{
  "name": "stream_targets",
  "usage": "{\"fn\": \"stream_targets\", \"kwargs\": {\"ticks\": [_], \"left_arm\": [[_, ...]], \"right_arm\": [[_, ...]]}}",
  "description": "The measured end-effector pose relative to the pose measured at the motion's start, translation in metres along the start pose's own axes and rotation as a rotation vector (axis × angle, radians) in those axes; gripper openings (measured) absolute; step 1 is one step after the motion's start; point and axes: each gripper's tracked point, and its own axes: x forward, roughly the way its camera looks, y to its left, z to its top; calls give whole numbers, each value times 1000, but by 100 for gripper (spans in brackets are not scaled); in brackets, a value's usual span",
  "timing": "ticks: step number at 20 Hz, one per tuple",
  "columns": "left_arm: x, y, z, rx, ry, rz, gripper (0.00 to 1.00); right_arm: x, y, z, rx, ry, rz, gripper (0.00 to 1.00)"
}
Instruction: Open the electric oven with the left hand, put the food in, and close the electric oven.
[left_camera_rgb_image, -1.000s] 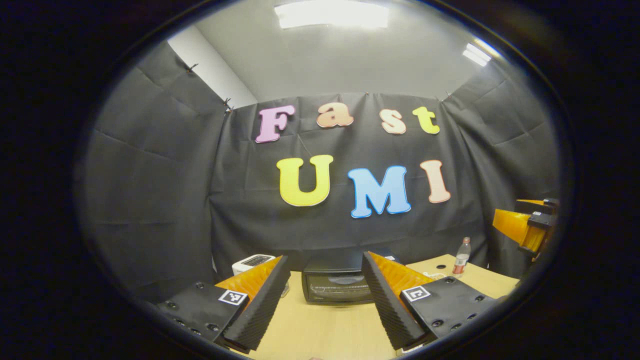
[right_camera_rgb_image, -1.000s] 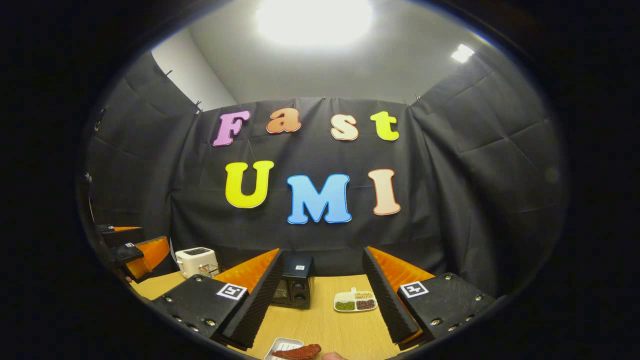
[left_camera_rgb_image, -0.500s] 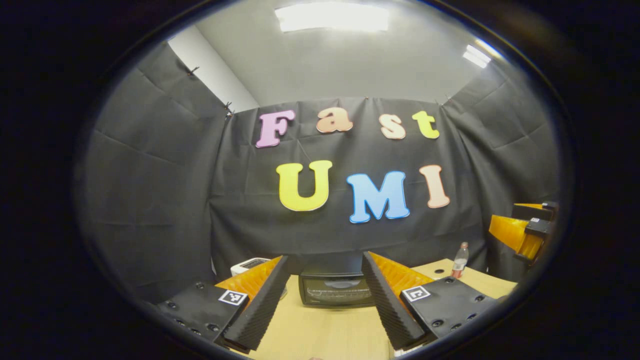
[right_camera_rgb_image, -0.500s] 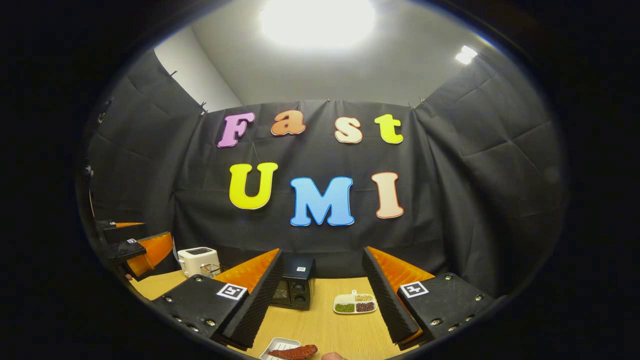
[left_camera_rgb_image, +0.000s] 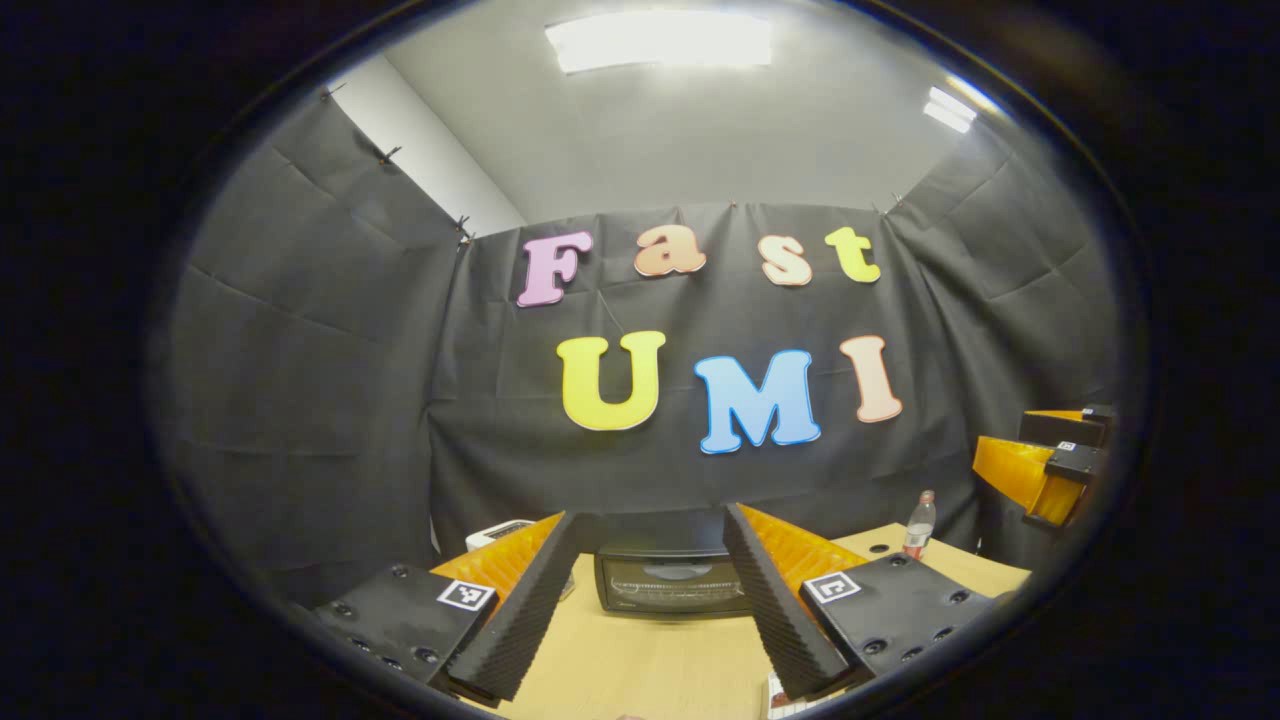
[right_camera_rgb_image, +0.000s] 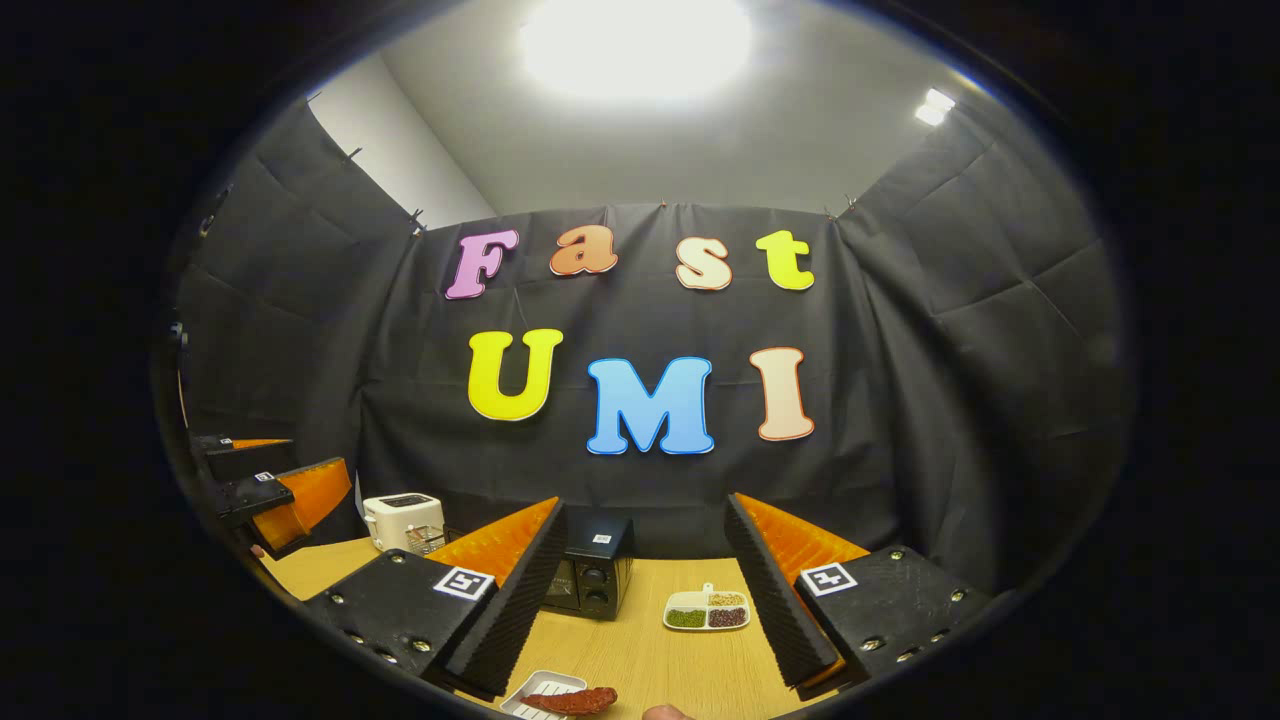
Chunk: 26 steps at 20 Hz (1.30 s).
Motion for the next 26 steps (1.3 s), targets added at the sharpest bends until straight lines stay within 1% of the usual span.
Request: {"fn": "stream_targets", "kwargs": {"ticks": [10,12,18,19,20,22,23,25,26], "left_arm": [[-1,0,-4,-13,12,12,90],[-2,1,-4,-13,13,15,96],[3,-1,-8,-20,13,9,96],[7,-1,-10,-21,14,7,96],[14,0,-15,-22,11,3,100],[31,5,-25,-15,8,2,100],[43,6,-33,-13,11,-3,96],[75,3,-53,-11,23,-20,90],[94,1,-65,-10,27,-31,90]], "right_arm": [[1,1,-4,-8,7,13,95],[1,0,-5,-4,11,12,96],[4,-1,-9,6,16,11,96],[3,-1,-11,13,20,14,96],[4,0,-12,16,18,17,95],[8,-2,-15,13,19,9,95],[8,-2,-23,13,38,4,95],[12,0,-23,18,45,-6,96],[17,-2,-22,16,42,-18,96]]}}
